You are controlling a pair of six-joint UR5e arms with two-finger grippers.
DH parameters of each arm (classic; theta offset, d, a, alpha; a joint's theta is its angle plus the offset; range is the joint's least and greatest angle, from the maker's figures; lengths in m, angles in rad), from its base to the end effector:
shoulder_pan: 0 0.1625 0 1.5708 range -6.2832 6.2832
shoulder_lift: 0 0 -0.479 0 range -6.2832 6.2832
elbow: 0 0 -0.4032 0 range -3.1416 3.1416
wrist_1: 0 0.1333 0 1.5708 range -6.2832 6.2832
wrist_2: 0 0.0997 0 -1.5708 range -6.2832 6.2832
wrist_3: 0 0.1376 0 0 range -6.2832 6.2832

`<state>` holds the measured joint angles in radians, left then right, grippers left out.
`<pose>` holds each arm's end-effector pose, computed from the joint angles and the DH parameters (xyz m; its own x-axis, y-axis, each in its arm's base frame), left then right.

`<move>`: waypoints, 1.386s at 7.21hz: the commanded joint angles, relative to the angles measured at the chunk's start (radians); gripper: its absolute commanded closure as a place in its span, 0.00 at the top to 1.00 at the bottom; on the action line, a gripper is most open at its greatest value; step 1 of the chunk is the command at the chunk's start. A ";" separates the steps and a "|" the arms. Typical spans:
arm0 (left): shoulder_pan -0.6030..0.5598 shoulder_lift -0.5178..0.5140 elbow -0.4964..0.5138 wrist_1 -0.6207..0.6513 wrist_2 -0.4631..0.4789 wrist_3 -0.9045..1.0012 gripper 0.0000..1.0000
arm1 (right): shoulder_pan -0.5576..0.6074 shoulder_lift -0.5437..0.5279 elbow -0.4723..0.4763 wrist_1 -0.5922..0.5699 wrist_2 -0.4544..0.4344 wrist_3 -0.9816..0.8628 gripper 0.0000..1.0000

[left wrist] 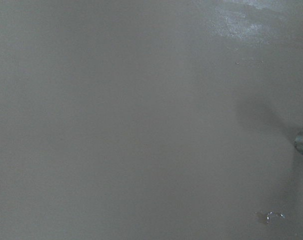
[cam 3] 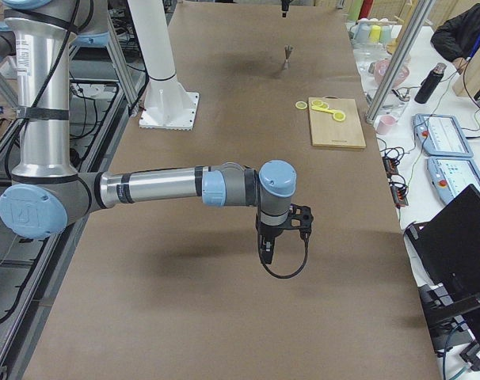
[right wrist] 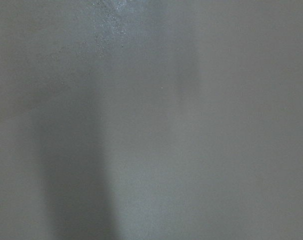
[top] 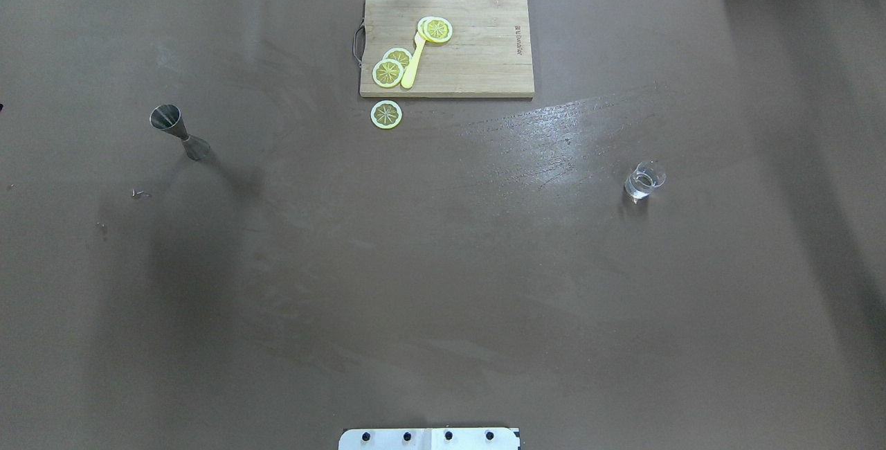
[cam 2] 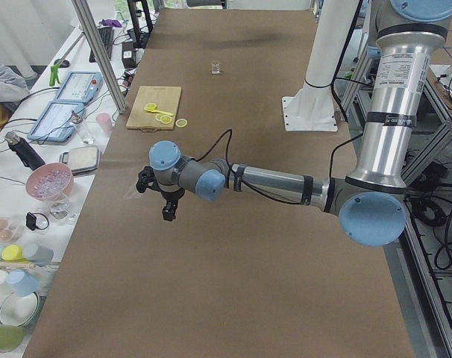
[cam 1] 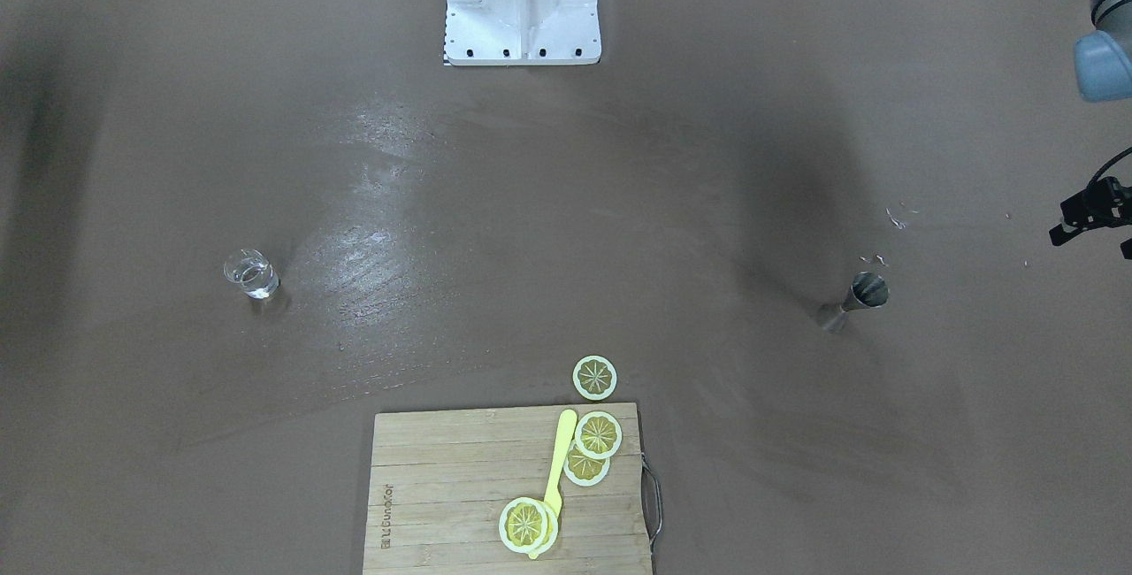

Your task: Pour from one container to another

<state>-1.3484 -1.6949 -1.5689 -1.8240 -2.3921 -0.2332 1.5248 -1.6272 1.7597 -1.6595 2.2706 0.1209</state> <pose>0.0976 -0.5794 0.6393 0.6363 0.1912 -0.7473 -0.0598 0.9781 0.1993 0.0227 -0.4784 0.6883 0.7628 0.0575 0.6440 -0.0464 0.9983 -0.0341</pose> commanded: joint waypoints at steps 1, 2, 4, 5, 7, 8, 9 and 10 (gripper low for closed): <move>0.000 0.004 0.000 0.000 0.001 0.000 0.99 | 0.000 0.006 0.001 -0.002 0.003 0.000 1.00; 0.000 0.007 0.000 0.000 0.001 0.000 0.99 | 0.000 0.003 -0.003 -0.002 0.001 0.003 1.00; 0.002 0.011 0.000 0.000 0.002 0.000 0.99 | 0.000 0.003 -0.002 -0.002 0.004 0.009 1.00; 0.003 0.011 0.000 0.000 0.002 0.000 0.99 | 0.000 -0.002 0.000 -0.002 0.006 0.009 1.00; 0.005 0.009 0.000 0.000 0.002 0.000 0.99 | 0.000 -0.006 0.001 -0.002 0.012 0.011 1.00; 0.005 0.011 0.000 0.000 0.002 -0.002 0.99 | 0.000 -0.007 0.001 -0.002 0.015 0.009 1.00; 0.005 0.011 0.001 0.000 0.002 -0.002 0.99 | 0.000 -0.007 -0.002 -0.002 0.018 0.011 1.00; 0.005 0.011 0.001 0.000 0.002 -0.002 0.99 | 0.000 -0.010 0.003 -0.002 0.020 0.009 1.00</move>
